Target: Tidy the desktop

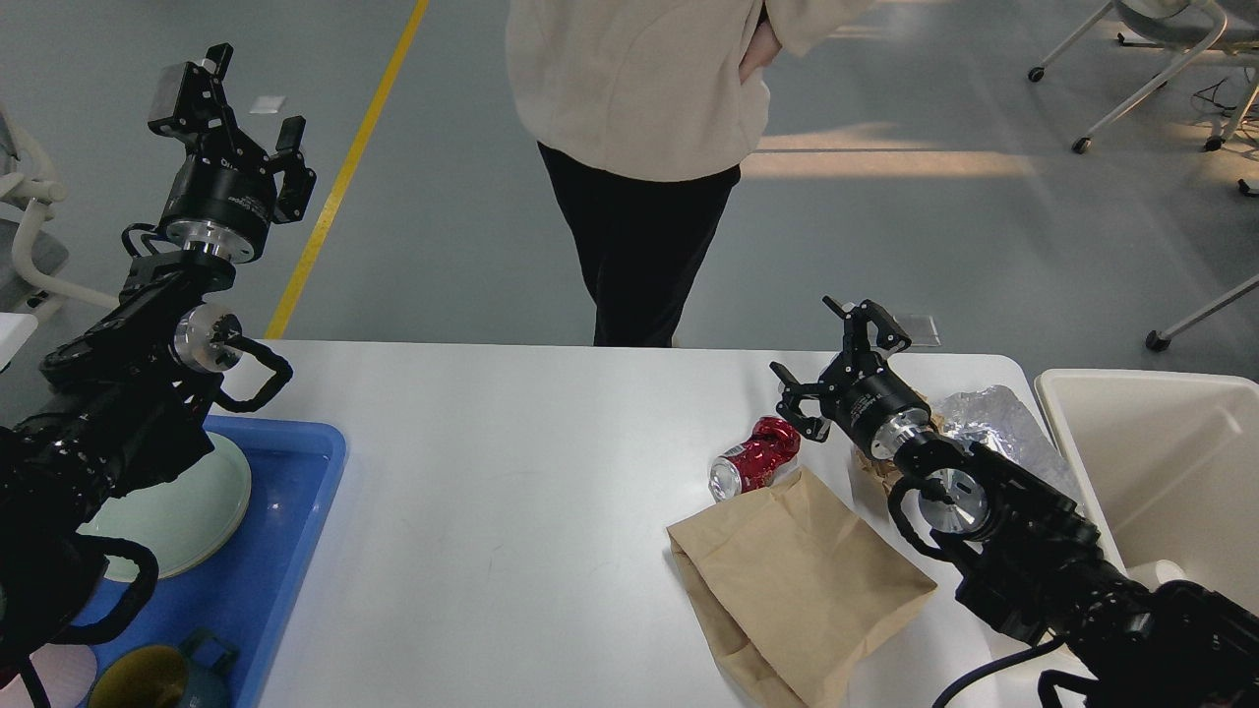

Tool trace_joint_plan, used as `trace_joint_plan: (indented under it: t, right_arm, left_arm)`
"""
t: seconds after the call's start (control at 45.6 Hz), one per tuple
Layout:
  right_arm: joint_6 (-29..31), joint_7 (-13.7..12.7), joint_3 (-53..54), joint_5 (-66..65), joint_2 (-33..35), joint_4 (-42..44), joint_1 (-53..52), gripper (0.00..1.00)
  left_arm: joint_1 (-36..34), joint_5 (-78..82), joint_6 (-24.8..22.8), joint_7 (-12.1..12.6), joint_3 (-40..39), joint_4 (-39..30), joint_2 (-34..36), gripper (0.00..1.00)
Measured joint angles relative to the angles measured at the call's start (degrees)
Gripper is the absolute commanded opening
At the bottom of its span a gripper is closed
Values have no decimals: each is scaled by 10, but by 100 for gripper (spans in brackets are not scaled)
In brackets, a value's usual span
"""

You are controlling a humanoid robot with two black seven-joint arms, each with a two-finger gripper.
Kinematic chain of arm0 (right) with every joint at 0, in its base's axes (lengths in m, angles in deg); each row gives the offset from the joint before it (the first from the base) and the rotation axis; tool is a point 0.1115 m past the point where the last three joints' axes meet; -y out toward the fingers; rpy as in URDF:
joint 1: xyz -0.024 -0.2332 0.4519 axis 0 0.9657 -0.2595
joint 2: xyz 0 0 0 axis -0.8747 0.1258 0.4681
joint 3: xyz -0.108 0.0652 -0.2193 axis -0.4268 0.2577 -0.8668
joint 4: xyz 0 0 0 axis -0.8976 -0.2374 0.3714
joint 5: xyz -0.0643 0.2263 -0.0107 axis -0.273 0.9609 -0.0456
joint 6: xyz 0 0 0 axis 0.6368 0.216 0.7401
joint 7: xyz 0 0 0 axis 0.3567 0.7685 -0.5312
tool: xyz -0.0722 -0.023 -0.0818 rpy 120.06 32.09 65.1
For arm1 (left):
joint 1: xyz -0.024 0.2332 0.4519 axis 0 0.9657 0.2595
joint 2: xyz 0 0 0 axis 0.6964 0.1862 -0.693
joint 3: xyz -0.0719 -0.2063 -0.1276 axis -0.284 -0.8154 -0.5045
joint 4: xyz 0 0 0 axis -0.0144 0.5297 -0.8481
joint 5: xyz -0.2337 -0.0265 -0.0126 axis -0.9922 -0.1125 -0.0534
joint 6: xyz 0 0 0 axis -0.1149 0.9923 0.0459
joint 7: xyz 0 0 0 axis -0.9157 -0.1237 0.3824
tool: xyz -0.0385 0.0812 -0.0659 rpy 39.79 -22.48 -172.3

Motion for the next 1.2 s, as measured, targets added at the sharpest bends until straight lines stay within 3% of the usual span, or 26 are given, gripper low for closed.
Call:
trace_joint_plan:
  t: [0.767,1.008,1.205]
  right_arm:
    - [0,0,0,0,0,0,0,100]
    - [0,0,0,0,0,0,0,100]
    - [0,0,0,0,0,0,0,100]
  left_arm:
    - [8,5,6,0,4,1,12,96]
    - [-6,5,-2,0,103,-4,16,96]
    - [-9,5,-7,0,118,-3,14,96]
